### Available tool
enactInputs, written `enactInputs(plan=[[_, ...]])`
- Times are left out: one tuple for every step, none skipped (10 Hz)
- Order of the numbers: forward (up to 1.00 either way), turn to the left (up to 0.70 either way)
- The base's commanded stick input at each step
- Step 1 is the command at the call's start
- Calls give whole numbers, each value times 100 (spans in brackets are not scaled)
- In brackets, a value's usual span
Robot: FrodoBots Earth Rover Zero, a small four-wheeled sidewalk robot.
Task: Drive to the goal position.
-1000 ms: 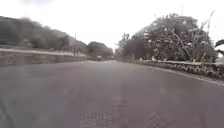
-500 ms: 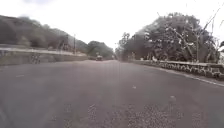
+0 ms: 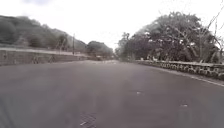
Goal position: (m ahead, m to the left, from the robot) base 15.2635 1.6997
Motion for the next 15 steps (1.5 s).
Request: enactInputs(plan=[[70, 0], [70, 0], [70, 0], [70, 0], [70, 0], [70, 0], [70, 0], [70, 0], [70, 0], [70, 0], [70, 0], [70, 0], [70, 0], [70, 0], [70, 0]])
